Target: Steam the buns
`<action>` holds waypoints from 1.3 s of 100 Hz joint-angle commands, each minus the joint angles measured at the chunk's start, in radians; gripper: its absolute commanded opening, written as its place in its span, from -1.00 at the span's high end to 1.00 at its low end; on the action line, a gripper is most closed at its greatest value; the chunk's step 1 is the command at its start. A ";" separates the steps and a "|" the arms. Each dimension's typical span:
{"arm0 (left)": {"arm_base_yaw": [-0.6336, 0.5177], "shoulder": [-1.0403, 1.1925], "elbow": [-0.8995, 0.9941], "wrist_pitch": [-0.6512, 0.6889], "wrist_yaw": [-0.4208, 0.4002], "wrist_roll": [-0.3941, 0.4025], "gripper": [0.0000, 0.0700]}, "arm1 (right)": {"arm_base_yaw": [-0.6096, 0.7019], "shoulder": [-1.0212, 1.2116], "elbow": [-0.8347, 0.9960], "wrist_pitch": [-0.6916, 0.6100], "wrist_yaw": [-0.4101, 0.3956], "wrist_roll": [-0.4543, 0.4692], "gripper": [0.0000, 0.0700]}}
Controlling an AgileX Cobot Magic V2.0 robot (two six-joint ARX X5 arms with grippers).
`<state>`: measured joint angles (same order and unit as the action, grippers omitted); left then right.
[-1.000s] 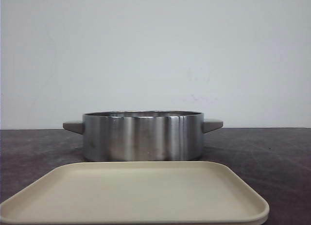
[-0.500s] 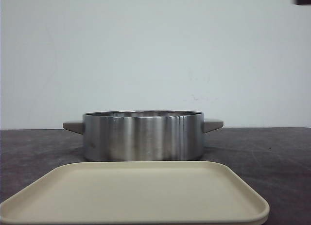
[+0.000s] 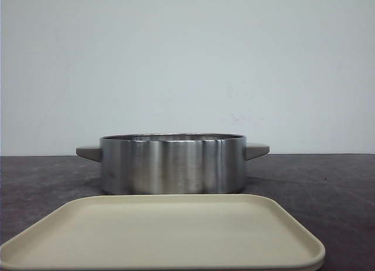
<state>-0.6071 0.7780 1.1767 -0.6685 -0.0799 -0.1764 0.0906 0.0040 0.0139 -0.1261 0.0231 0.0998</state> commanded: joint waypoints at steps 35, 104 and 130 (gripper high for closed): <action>-0.008 0.005 0.013 0.010 -0.002 0.003 1.00 | -0.002 0.000 -0.002 -0.034 -0.005 -0.032 0.95; -0.008 0.005 0.013 0.009 -0.002 0.005 1.00 | -0.002 0.000 -0.002 -0.032 -0.003 -0.032 0.95; 0.120 -0.085 -0.114 0.029 -0.018 0.148 1.00 | -0.002 0.000 -0.002 -0.032 -0.003 -0.032 0.95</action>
<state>-0.5213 0.7147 1.1191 -0.6914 -0.0925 -0.0692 0.0849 0.0040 0.0151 -0.1684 0.0193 0.0750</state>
